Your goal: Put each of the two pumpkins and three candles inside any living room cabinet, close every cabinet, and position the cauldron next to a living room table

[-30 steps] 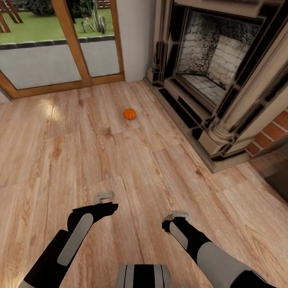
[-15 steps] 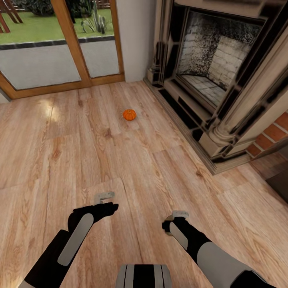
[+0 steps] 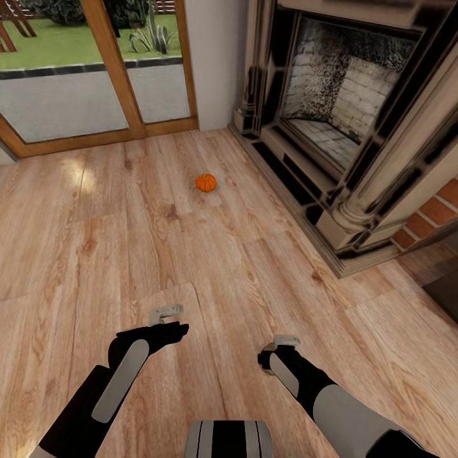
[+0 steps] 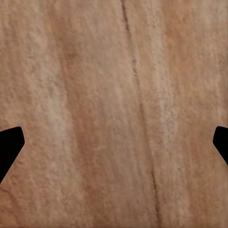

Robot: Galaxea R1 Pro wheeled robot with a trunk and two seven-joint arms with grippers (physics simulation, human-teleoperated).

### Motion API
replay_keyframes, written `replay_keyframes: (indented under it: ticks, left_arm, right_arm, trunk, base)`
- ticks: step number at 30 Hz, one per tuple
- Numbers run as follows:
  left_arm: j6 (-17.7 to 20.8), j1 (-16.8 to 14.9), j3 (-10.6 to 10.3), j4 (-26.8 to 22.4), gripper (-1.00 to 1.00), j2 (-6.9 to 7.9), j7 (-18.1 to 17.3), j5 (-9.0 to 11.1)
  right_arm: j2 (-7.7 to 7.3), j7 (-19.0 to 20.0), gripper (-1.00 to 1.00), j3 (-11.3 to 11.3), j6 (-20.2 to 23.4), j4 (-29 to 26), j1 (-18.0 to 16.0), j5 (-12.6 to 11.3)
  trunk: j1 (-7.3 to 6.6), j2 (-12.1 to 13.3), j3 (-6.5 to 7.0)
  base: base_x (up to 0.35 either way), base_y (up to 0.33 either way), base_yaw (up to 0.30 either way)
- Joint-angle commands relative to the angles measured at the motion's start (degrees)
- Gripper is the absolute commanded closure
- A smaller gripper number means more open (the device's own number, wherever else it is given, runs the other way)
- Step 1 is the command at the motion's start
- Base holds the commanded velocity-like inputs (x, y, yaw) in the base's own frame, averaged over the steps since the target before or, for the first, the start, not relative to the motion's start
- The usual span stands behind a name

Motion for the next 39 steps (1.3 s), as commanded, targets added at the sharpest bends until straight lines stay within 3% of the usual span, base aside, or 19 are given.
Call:
replay_keyframes:
  ticks: [1, 39]
  left_arm:
    - [0.0, 0.0, -0.1, -0.1, -1.0, 0.05, 0.6, 0.6]
    - [0.0, 0.0, -0.2, -0.1, -1.0, 0.03, 0.5, 0.5]
  right_arm:
    - [-0.05, -0.4, -1.0, 0.5, 0.0, -0.2, 0.0, -0.7]
    - [0.02, -0.4, -1.0, 0.5, -0.2, -0.2, 0.0, -0.7]
  trunk:
    - [0.0, 0.0, -0.04]
    - [0.02, 0.0, -0.26]
  base:
    - [0.0, 0.0, 0.0]
    - [0.009, 0.0, 0.0]
